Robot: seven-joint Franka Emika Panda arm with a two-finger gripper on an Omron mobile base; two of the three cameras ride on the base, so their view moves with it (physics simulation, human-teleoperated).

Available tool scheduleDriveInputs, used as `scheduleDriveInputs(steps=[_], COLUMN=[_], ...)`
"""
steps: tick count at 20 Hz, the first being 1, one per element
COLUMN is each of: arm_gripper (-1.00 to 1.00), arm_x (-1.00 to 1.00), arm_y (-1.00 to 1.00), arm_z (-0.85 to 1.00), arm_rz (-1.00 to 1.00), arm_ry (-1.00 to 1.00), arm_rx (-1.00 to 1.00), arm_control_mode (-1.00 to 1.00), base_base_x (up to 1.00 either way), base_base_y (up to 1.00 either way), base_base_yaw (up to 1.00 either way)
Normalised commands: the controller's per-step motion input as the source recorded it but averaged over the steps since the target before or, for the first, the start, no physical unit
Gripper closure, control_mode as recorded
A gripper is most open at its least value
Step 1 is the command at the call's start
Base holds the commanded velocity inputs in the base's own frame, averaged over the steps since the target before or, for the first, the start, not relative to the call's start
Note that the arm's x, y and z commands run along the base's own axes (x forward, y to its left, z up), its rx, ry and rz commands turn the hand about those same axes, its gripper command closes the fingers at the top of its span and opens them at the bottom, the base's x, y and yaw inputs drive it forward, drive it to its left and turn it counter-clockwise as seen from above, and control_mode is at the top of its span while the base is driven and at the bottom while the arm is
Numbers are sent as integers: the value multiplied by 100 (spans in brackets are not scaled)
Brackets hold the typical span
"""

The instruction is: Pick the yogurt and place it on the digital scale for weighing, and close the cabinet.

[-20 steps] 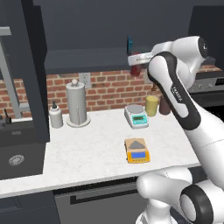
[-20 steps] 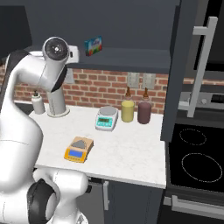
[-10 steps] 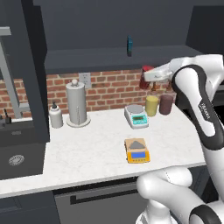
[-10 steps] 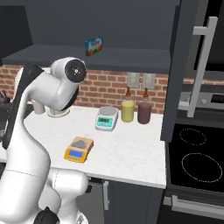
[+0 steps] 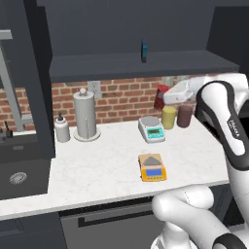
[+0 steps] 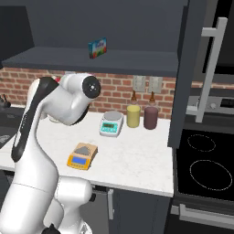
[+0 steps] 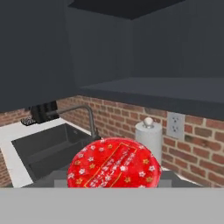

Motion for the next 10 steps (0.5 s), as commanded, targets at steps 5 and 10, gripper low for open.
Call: scheduleDriveInputs(steps=[5,10], arm_gripper=[100,100], arm_x=[0,-2], arm_y=[0,0], arm_z=[-27,-31], arm_rz=[9,8], arm_ry=[0,0], arm_rx=[0,0], arm_control_mode=[-100,-100], base_base_x=[0,0], base_base_y=[0,0], base_base_yaw=[0,0])
